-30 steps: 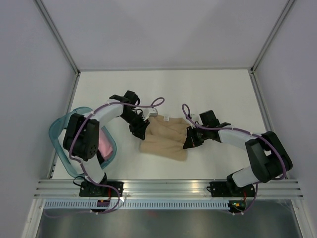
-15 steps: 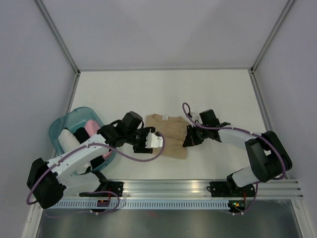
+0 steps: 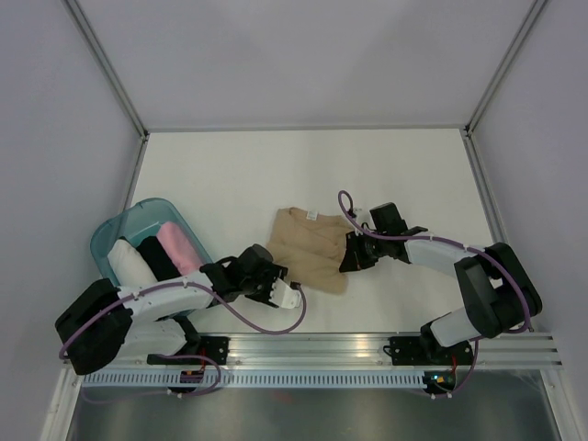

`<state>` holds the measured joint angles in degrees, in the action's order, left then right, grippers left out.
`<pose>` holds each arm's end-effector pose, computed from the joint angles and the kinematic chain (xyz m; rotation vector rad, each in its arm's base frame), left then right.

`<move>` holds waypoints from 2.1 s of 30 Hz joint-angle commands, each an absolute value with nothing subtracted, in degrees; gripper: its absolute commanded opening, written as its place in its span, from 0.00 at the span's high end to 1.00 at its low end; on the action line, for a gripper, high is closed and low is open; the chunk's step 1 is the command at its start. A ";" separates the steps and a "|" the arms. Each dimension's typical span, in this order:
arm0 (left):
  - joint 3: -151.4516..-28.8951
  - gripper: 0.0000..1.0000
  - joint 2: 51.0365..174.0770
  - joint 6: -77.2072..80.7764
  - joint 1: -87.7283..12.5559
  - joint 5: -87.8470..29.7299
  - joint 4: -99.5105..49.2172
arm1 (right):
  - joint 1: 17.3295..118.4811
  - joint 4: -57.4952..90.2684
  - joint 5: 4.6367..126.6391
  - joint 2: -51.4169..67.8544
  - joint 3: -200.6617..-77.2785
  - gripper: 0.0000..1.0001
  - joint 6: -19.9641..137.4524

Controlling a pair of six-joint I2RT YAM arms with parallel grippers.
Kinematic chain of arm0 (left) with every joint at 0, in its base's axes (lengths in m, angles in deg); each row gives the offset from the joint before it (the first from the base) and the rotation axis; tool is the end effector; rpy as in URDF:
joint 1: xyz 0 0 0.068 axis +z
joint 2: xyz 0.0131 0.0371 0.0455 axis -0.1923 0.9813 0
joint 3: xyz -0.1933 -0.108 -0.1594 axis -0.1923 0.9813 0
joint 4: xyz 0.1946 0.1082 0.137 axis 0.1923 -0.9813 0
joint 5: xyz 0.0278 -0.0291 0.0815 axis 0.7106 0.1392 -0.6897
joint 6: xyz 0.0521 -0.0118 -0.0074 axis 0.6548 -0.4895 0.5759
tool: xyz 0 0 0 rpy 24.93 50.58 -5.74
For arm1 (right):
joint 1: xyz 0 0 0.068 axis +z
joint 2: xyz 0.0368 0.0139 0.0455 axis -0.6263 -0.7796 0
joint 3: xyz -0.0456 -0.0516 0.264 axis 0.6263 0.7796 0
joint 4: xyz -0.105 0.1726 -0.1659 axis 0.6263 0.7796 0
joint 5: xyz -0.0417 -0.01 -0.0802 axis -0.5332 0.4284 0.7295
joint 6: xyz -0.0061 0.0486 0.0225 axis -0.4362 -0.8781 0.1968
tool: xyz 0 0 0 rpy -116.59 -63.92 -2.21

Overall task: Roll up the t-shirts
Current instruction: Roll the tshirt

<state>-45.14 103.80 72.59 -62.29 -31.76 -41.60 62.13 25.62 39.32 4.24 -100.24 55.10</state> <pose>0.1270 -0.1636 0.1579 2.0802 1.3968 -0.0641 0.2311 0.1214 0.1463 -0.5204 2.5689 0.9807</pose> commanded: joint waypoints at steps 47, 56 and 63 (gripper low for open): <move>-65.46 0.98 114.32 67.77 -47.74 -13.33 -57.57 | 103.91 11.32 93.15 26.38 -86.01 0.24 85.95; -65.99 0.98 114.50 67.33 -46.68 -12.45 -59.33 | 98.29 15.35 79.44 18.64 -89.79 0.59 86.22; -65.91 0.98 112.83 66.72 -45.72 -8.85 -65.48 | 89.69 29.83 62.15 19.60 -98.73 1.00 88.85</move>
